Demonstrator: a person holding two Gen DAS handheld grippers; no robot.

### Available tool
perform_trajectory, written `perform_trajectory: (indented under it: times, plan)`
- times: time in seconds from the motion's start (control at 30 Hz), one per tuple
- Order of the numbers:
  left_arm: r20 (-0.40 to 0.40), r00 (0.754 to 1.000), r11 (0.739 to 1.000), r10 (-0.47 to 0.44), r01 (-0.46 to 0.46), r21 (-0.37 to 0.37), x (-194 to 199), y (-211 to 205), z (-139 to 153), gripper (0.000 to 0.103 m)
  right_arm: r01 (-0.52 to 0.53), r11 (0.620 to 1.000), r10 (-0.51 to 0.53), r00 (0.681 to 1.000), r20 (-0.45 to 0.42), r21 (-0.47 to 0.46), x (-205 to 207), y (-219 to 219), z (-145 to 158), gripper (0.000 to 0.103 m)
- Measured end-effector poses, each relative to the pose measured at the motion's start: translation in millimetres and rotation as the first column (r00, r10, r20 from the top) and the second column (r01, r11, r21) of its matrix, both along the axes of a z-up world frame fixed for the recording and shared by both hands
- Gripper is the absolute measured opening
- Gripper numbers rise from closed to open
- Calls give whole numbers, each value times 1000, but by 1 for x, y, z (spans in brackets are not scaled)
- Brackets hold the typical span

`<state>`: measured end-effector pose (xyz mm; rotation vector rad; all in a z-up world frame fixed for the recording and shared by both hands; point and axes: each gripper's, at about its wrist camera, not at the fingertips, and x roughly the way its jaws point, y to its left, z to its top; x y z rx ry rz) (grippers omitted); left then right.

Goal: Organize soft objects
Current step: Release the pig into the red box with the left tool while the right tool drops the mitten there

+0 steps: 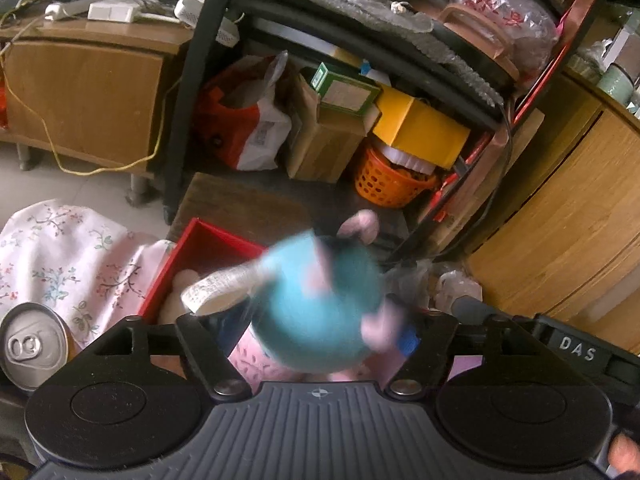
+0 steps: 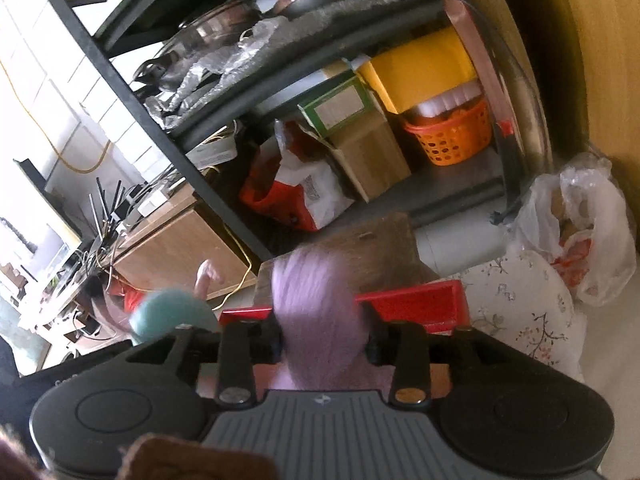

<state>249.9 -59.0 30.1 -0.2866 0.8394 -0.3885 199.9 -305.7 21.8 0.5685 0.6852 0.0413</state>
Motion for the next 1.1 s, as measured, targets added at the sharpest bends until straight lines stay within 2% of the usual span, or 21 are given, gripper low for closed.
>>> perform_trajectory:
  times: [0.1, 0.57, 0.8, 1.1]
  plan:
    - [30, 1000, 1000, -5, 6, -18, -6, 3, 10, 74, 24, 1000, -24, 1000, 11, 3, -3, -3, 4, 28]
    - [49, 999, 1000, -19, 19, 18, -49, 16, 28, 75, 30, 999, -31, 998, 61, 28, -37, -2, 41, 29]
    - [13, 1000, 999, -10, 9, 42, -72, 35, 20, 75, 9, 1000, -9, 999, 42, -19, -58, 11, 45, 30]
    - [-17, 1000, 998, -6, 7, 58, -86, 53, 10, 74, 13, 1000, -13, 1000, 10, 7, -77, 9, 38, 31]
